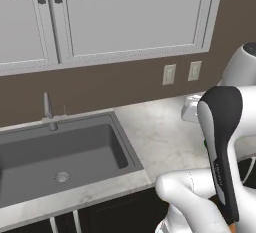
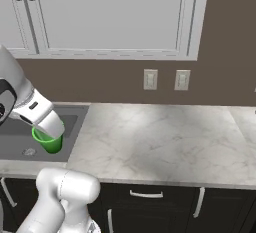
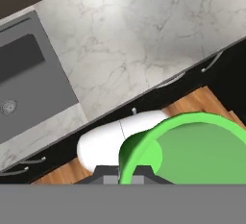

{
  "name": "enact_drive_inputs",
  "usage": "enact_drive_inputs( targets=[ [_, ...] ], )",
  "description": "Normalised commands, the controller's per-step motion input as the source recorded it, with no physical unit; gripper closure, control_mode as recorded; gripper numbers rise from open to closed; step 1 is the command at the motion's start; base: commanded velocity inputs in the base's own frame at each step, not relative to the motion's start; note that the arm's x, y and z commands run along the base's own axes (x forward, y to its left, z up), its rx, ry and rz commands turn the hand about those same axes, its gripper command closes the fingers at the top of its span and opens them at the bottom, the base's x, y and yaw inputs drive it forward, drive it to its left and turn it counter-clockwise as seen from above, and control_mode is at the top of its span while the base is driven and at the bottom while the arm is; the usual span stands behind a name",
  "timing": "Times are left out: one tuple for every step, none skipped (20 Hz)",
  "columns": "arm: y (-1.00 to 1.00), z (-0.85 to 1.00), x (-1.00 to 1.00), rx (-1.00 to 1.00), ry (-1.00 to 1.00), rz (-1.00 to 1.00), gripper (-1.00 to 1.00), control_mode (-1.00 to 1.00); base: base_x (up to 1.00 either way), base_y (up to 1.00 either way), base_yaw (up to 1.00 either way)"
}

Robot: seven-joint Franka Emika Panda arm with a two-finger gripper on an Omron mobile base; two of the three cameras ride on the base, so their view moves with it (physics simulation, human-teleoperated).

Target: Pick the cup and bowl from the counter and place them on the counter next to the sink.

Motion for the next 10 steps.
enact_drive_inputs(
  targets=[
    [0.00, -0.24, 0.00, 0.10, 0.00, 0.00, 1.00, -1.00, 0.00, 0.00, 0.00],
    [-0.10, -0.35, 0.00, 0.20, 0.02, 0.00, 1.00, -1.00, 0.00, 0.00, 0.00],
    [-0.08, -0.40, 0.00, 0.19, 0.11, 0.00, 1.00, -1.00, 0.00, 0.00, 0.00],
    [0.00, -0.41, 0.00, 0.15, 0.09, 0.00, 1.00, -1.00, 0.00, 0.00, 0.00],
    [0.00, -0.45, 0.00, 0.10, 0.07, 0.00, 1.00, -1.00, 0.00, 0.00, 0.00],
    [0.00, -0.38, 0.00, 0.07, 0.00, 0.00, 1.00, -1.00, 0.00, 0.00, 0.00],
    [0.00, -0.34, 0.09, 0.08, 0.00, 0.01, 1.00, -1.00, 0.00, 0.00, 0.00],
    [0.00, -0.29, 0.16, 0.07, 0.00, 0.03, 1.00, -1.00, 0.00, 0.00, 0.00],
    [0.00, -0.19, 0.15, 0.04, 0.00, 0.02, 1.00, -1.00, 0.00, 0.00, 0.00],
    [0.00, -0.18, 0.11, 0.00, 0.00, 0.01, 1.00, -1.00, 0.00, 0.00, 0.00]
  ],
)
